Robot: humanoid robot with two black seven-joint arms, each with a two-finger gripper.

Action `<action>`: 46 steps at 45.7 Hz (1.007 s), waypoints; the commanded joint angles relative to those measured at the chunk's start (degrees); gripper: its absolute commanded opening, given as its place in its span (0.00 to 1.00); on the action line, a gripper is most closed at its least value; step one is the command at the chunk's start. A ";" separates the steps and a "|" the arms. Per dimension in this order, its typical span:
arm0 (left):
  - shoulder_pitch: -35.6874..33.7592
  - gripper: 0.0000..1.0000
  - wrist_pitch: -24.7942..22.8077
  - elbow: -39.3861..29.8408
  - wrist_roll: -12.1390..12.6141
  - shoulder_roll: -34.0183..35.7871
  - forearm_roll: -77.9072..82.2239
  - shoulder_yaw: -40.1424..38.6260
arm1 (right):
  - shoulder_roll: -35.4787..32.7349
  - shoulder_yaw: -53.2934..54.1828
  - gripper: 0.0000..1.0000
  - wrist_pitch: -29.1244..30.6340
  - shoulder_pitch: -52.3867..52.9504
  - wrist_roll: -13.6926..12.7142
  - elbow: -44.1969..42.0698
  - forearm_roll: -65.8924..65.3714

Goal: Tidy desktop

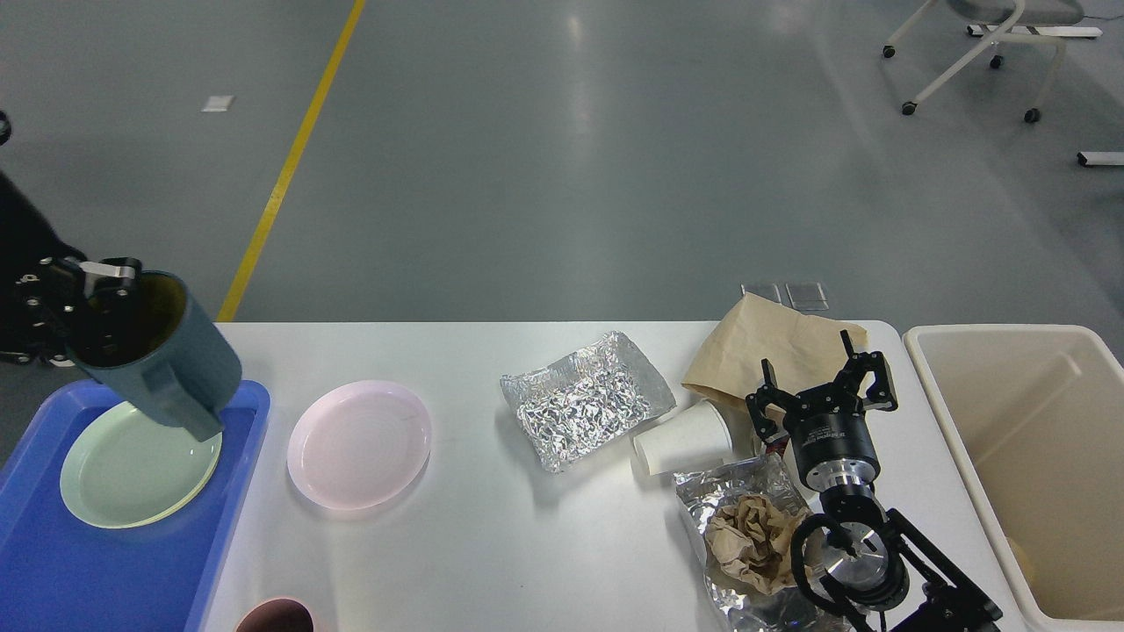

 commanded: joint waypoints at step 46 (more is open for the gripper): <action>79.63 0.02 3.40 54.41 -6.95 24.09 17.56 -42.63 | 0.00 0.00 1.00 0.09 0.00 0.01 -0.09 -0.01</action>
